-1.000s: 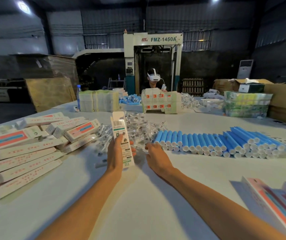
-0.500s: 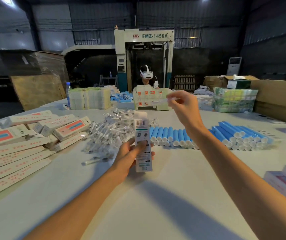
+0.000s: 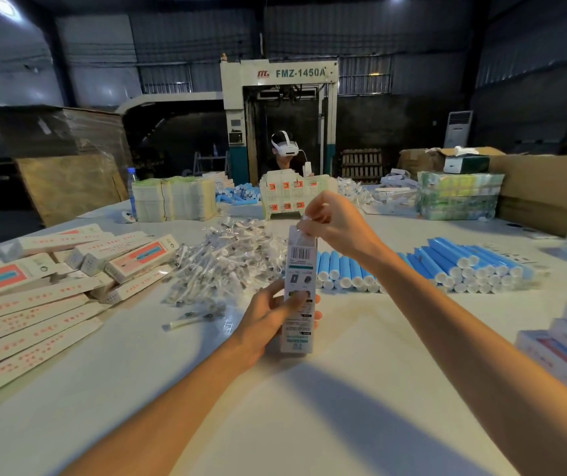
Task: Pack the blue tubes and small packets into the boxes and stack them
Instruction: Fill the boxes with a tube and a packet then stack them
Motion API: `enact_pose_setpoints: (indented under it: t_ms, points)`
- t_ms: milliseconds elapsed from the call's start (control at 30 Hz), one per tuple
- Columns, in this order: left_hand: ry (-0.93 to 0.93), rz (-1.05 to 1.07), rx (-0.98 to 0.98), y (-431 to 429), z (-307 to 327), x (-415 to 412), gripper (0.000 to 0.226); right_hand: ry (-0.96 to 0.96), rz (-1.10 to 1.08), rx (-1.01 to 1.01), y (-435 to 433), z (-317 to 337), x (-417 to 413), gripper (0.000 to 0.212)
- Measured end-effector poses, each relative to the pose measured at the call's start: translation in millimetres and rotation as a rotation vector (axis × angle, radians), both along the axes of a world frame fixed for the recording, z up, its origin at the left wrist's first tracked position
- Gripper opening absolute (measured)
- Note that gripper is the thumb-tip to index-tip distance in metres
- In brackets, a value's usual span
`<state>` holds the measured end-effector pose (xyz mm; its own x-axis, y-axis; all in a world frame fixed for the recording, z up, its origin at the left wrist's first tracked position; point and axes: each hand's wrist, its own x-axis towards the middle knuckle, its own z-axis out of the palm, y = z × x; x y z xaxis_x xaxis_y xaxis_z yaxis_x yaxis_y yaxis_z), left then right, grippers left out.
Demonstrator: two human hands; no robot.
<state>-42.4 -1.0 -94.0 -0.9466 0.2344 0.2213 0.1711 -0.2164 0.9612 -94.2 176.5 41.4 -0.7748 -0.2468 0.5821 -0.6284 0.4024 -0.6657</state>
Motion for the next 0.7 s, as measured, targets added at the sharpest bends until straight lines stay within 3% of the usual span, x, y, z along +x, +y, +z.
enact_pose_setpoints:
  t_ms: [133,233,400,533,700]
  points:
    - [0.004,-0.001,-0.004,0.4,-0.3,-0.7,0.052,0.085,-0.026,0.113,1.6,-9.1,0.2,0.009]
    - [0.002,-0.001,0.003,0.2,-1.1,-1.3,0.053,0.144,-0.022,0.227,3.7,-21.8,1.6,0.018]
    - [0.032,0.046,-0.038,-0.8,0.3,-1.2,0.047,0.047,-0.053,-0.079,5.6,-60.0,12.2,0.029]
    - [0.106,0.085,-0.070,0.9,-1.1,-3.6,0.046,-0.080,0.115,-0.179,0.5,-95.0,25.5,0.045]
    - [0.318,0.160,-0.216,-0.3,5.2,-0.8,0.087,-0.096,0.190,-0.289,-0.3,-101.1,35.2,0.049]
